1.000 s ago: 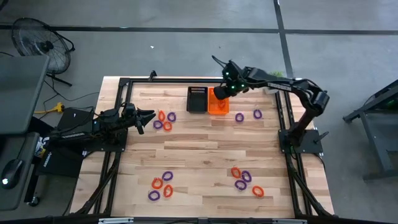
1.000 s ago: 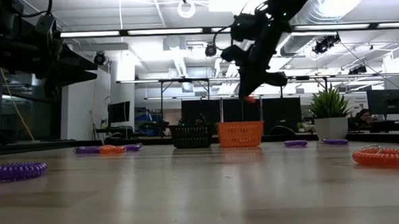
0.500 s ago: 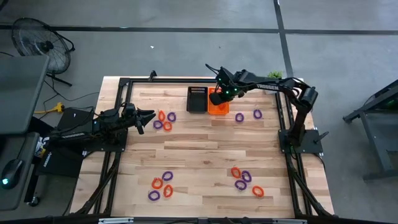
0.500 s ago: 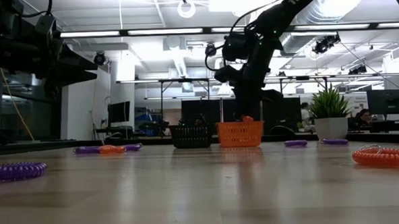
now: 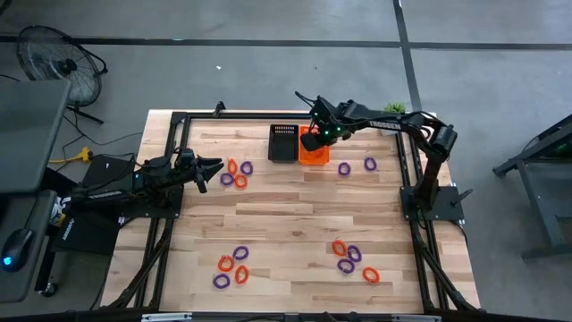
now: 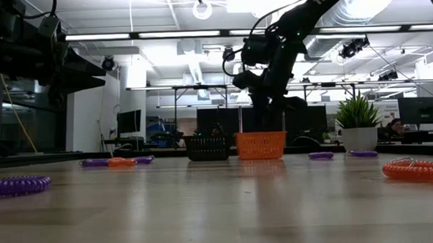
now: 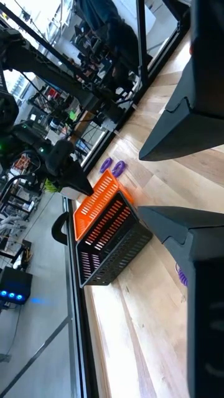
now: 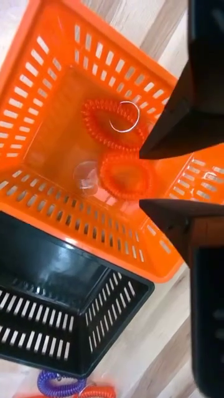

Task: Sort spring keychains
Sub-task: Put the purple spring keychain in the black bin

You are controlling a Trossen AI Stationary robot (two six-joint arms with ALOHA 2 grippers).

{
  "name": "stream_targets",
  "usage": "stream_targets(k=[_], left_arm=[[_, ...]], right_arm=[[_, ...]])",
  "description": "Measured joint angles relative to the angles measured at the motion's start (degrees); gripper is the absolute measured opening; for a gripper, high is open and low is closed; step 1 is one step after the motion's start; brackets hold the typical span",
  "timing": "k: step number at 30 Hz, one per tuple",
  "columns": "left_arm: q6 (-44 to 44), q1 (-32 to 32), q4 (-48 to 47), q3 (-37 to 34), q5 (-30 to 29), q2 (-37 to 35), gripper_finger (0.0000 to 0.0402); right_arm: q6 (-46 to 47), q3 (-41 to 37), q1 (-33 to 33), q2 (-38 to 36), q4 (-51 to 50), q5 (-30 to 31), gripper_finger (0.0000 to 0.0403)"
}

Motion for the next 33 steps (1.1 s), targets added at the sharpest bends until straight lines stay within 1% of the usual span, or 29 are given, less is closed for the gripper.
stream_targets(k=[5,11,15,18,22,27,30,33], left_arm=[[0.0,0.0,0.0,0.0,0.0,0.0,0.0126],[0.0,0.0,0.0,0.0,0.0,0.0,0.0126],[0.0,0.0,0.0,0.0,0.0,0.0,0.0126],[0.0,0.0,0.0,0.0,0.0,0.0,0.0126],[0.0,0.0,0.0,0.0,0.0,0.0,0.0126],[0.0,0.0,0.0,0.0,0.0,0.0,0.0126],[0.0,0.0,0.0,0.0,0.0,0.0,0.0126],[0.0,0.0,0.0,0.0,0.0,0.0,0.0126]], right_arm=[[-0.5,0.0,-0.4,-0.3,-1.2,-0.6,0.0144],[-2.0,0.0,-1.6,-3.5,-5.5,-0.5,0.0151],[-3.5,0.0,-2.0,-6.5,-11.3,2.3,0.0152],[-6.4,0.0,-1.9,-8.2,-17.8,4.5,0.0152],[-13.1,0.0,-0.2,-9.3,-24.0,7.3,0.0152],[-21.2,-1.3,2.9,-9.3,-26.1,6.7,0.0152],[-22.3,-3.8,4.7,-9.3,-26.4,6.7,0.0152],[-21.6,-6.9,5.8,-9.3,-25.7,5.7,0.0151]])
